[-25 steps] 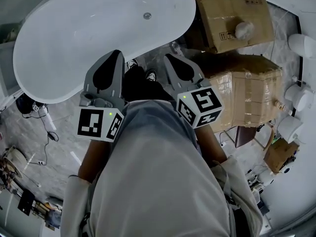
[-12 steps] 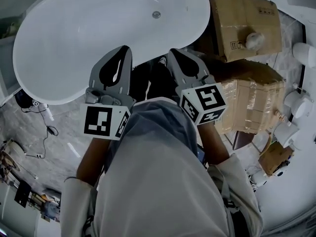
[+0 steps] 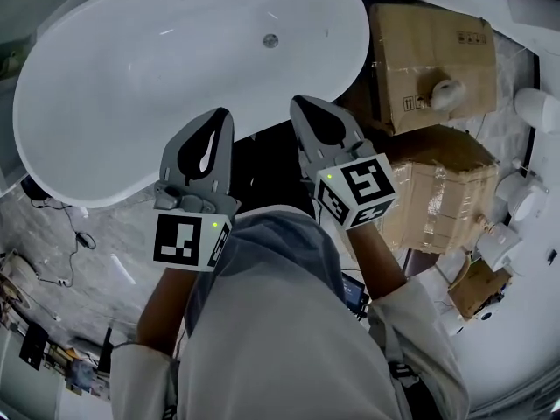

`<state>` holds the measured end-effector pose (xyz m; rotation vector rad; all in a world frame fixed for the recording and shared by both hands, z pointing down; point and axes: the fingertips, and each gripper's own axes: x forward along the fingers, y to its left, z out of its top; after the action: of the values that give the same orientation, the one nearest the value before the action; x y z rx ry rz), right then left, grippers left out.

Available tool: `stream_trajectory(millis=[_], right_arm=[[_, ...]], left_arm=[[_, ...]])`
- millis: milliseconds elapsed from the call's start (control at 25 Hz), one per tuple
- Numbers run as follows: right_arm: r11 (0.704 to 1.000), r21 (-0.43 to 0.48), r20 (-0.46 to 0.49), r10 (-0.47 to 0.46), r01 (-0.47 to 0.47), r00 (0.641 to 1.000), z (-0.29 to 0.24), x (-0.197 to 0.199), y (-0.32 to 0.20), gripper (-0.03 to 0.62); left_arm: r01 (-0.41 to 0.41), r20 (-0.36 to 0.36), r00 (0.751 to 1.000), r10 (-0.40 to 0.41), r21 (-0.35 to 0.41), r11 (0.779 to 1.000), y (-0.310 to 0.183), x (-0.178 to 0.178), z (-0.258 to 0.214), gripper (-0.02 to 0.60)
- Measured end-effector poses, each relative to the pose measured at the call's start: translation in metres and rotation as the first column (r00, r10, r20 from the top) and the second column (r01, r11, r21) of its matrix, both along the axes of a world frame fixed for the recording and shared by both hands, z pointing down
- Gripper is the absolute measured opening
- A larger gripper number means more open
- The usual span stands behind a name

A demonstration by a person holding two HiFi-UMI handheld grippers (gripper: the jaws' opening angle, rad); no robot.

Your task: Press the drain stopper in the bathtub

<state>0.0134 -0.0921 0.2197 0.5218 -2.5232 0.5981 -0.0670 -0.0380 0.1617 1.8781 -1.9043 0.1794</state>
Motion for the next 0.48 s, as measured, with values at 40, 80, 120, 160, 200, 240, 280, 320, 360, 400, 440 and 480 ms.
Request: stream_trajectory(millis=[40,80,120,160,200,240,280,320,360,400,440,480], right_arm=[[1.000,-0.002,-0.007,-0.013,0.013,1.000,0.005,0.000,-0.006,0.000],[1.000,-0.004,-0.014,-0.024,0.024,1.000,0.010,0.000,-0.011,0.000],[0.999,-0.005,-0.021,-0.033,0.033,0.999,0.016,0.001,-0.016,0.000],[0.999,-0.006,-0.029,-0.042,0.041,0.999,0.022,0.001,-0.022,0.000],[0.999,-0.007,-0.037,-0.049,0.049,0.998,0.029,0.002,-0.027,0.000],[0.998,-0.009,-0.044,-0.056,0.056,0.997,0.036,0.003,-0.032,0.000],[0.998,-0.013,-0.050,-0.062,0.061,0.997,0.044,0.003,-0.037,0.000],[0.998,-0.017,-0.055,-0.066,0.065,0.996,0.051,0.002,-0.042,0.000],[0.998,-0.023,-0.057,-0.066,0.065,0.996,0.059,0.001,-0.047,0.000],[0.997,-0.032,-0.057,-0.065,0.063,0.996,0.066,0.000,-0.052,0.000],[0.997,-0.043,-0.054,-0.063,0.061,0.997,0.074,0.000,-0.056,0.000],[0.997,-0.054,-0.050,-0.065,0.062,0.997,0.080,-0.001,-0.059,0.000]], left_arm=[[0.003,-0.003,1.000,-0.003,-0.003,1.000,-0.005,0.001,0.003,0.000],[0.006,-0.006,1.000,-0.006,-0.006,1.000,-0.011,0.001,0.007,0.000],[0.010,-0.009,1.000,-0.010,-0.009,1.000,-0.015,0.001,0.011,0.000],[0.017,-0.012,1.000,-0.017,-0.012,1.000,-0.020,0.001,0.015,0.000],[0.026,-0.013,1.000,-0.026,-0.014,1.000,-0.024,0.001,0.020,0.000],[0.035,-0.014,0.999,-0.036,-0.018,0.999,-0.028,0.000,0.025,0.000],[0.043,-0.016,0.999,-0.043,-0.022,0.999,-0.032,-0.001,0.030,0.000],[0.047,-0.020,0.999,-0.047,-0.028,0.998,-0.036,-0.002,0.035,0.000],[0.049,-0.024,0.998,-0.050,-0.037,0.998,-0.039,-0.003,0.041,0.000],[0.051,-0.028,0.998,-0.053,-0.048,0.998,-0.043,-0.005,0.048,0.000],[0.055,-0.030,0.998,-0.057,-0.061,0.997,-0.046,-0.007,0.055,0.000],[0.060,-0.033,0.997,-0.063,-0.073,0.996,-0.048,-0.009,0.062,0.000]])
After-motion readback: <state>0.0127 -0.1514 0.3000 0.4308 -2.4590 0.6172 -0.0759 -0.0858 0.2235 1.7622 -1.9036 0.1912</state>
